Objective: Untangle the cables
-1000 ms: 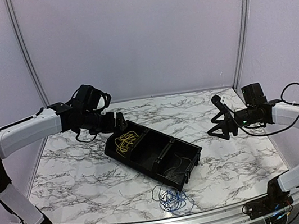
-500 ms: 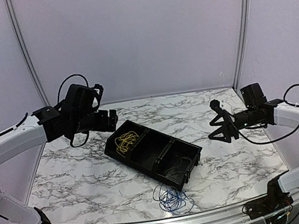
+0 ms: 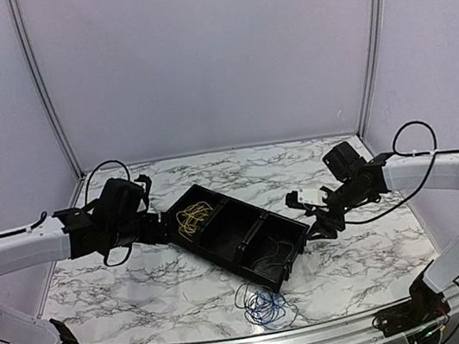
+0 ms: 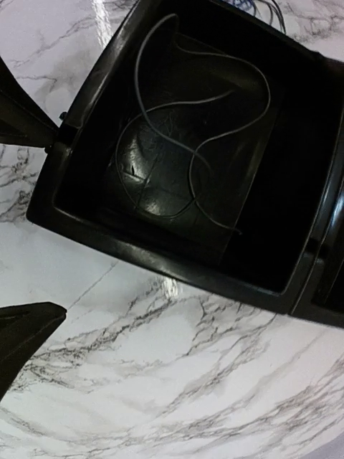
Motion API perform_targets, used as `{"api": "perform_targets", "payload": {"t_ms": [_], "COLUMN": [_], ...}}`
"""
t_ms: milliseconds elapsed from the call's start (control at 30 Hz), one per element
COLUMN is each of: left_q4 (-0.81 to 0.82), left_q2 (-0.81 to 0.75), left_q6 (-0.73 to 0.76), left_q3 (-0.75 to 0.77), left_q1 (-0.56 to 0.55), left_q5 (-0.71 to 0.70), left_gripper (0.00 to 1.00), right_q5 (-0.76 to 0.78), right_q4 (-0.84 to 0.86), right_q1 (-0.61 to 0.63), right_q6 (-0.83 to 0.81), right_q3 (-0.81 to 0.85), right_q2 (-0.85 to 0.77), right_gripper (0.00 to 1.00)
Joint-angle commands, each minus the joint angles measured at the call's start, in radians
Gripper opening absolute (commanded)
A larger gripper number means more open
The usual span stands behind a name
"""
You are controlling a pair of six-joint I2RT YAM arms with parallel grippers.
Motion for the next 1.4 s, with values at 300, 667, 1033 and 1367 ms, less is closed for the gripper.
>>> {"api": "perform_targets", "payload": {"t_ms": [300, 667, 1033, 1367], "left_q4": [0.193, 0.152, 0.092, 0.096], "left_q2": [-0.079, 0.256, 0.454, 0.542], "left_q6": [0.034, 0.039, 0.149, 0.191], "left_q3": [-0.034, 0.085, 0.19, 0.248], "left_q1": [-0.096, -0.31, -0.326, -0.326], "left_q5": [0.436, 0.561, 0.534, 0.538], "left_gripper": [0.66, 0.53, 0.48, 0.2], "right_q5": [0.069, -0.172, -0.232, -0.236], "right_q4": [0.056, 0.175, 0.161, 0.163], "right_q1": [-0.197, -0.201, -0.225, -0.225], "right_q6": [0.227, 0.141, 0.122, 0.115], "right_q3": [0.275, -0.112, -0.113, -0.116], "right_q2": [0.184, -0.297, -0.27, -0.247], "right_gripper": [0.67, 0.68, 0.66, 0.65]}}
